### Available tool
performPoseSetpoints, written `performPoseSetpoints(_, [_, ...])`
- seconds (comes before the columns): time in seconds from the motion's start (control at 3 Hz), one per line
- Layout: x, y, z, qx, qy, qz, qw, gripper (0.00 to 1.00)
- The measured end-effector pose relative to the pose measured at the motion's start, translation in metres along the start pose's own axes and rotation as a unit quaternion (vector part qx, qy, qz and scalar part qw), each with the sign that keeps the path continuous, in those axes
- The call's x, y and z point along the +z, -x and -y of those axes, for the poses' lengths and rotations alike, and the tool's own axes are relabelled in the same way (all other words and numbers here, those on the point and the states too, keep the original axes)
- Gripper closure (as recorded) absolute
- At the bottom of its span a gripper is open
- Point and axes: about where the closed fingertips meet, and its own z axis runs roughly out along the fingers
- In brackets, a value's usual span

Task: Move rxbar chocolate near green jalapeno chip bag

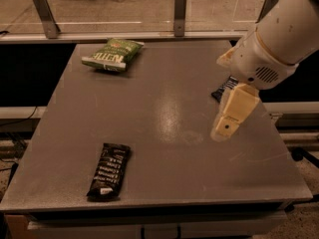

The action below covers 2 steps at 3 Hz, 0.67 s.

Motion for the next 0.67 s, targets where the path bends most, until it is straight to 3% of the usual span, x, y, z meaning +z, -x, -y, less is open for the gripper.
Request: performPoseSetpoints(0.67, [0.010,0.006,-0.010,0.002,0.014,0.018,0.9997,0.00])
